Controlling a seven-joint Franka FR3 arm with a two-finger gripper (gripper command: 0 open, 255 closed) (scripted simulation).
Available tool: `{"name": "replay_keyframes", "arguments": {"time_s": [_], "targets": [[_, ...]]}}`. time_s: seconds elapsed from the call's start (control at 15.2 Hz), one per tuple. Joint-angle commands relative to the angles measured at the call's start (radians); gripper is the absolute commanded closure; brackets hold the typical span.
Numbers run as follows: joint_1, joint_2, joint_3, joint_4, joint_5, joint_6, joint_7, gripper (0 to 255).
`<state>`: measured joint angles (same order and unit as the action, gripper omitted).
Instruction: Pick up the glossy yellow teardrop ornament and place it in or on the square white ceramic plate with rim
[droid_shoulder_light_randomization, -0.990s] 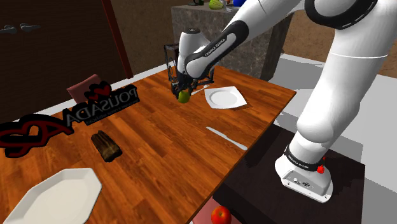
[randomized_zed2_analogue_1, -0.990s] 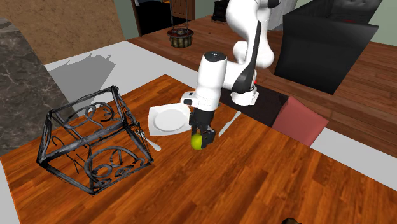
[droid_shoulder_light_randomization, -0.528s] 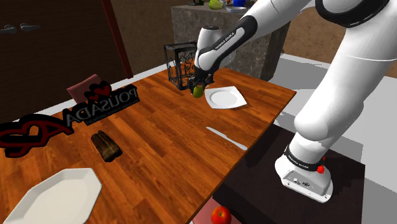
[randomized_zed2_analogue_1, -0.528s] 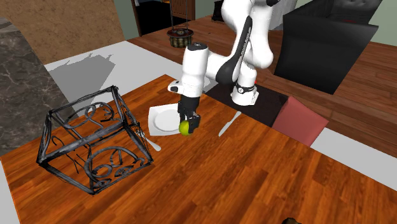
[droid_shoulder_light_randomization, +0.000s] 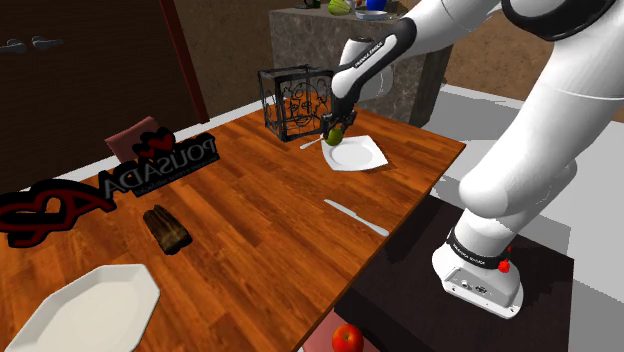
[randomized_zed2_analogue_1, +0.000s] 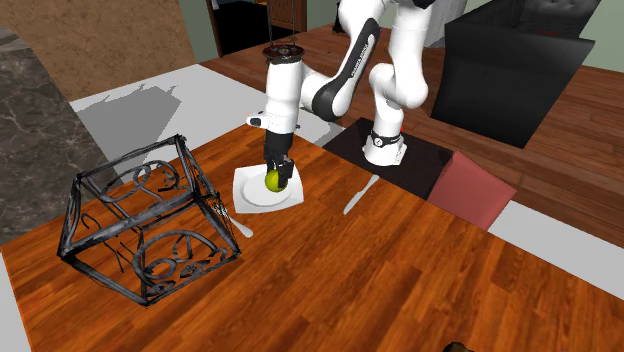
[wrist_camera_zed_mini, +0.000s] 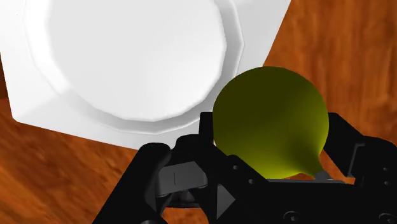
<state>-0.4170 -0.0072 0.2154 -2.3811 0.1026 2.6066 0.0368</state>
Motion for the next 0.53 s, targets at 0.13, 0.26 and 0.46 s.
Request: {"name": "replay_keyframes", "arguments": {"time_s": [0.13, 0.26, 0.46], "targets": [[-0.051, -0.007, -0.053, -0.012, 0.048, -0.003, -0.146, 255], [-0.076, -0.003, -0.08, -0.006, 0.067, -0.011, -0.211, 255], [-0.092, 0.022, -0.097, -0.008, 0.082, 0.011, -0.259, 255]]}}
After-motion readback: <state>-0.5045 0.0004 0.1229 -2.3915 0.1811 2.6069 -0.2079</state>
